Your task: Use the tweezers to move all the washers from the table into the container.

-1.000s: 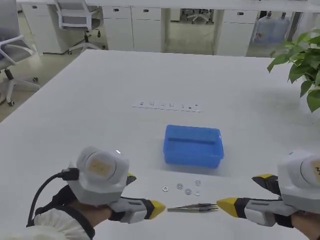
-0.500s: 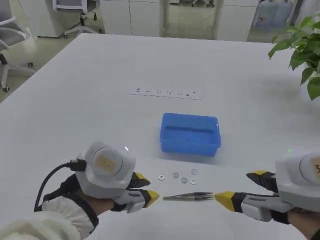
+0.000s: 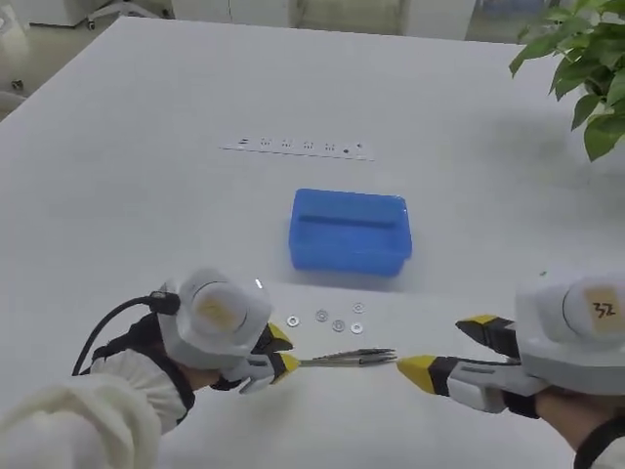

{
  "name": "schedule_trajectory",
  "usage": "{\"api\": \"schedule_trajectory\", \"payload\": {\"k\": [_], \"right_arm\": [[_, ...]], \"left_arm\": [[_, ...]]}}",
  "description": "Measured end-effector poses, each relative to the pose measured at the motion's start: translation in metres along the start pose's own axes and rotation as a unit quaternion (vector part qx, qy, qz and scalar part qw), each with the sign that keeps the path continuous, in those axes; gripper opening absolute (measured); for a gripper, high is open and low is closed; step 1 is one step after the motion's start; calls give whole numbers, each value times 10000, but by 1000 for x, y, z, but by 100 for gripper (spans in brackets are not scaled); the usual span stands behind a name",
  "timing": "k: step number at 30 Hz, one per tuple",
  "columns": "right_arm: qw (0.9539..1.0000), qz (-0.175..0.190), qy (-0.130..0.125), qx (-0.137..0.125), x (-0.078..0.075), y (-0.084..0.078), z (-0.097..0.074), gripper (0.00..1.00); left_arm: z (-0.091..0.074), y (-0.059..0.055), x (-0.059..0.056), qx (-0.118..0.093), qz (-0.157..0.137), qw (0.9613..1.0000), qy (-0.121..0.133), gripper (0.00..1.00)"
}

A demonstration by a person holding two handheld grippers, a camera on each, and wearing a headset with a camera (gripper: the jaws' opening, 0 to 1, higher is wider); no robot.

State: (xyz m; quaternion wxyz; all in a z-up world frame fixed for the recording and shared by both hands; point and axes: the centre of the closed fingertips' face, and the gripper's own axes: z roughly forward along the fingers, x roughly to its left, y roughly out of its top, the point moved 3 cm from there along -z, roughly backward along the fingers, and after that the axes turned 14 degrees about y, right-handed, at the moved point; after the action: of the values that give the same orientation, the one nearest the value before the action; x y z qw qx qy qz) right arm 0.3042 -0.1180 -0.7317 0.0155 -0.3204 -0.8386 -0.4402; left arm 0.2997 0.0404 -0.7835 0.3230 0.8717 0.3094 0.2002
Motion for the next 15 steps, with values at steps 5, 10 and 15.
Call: {"api": "schedule_trajectory", "payload": {"k": [5,10,15], "right_arm": [[10000,48,4,-28,1,4,3,54],[10000,30,8,-8,5,5,5,53],[10000,36,38,-20,8,6,6,52]], "left_arm": [[11,-3,-3,60,218,9996,-151,6],[15,-6,-5,70,348,9991,-243,4],[16,-4,-7,39,372,9989,-267,0]]}}
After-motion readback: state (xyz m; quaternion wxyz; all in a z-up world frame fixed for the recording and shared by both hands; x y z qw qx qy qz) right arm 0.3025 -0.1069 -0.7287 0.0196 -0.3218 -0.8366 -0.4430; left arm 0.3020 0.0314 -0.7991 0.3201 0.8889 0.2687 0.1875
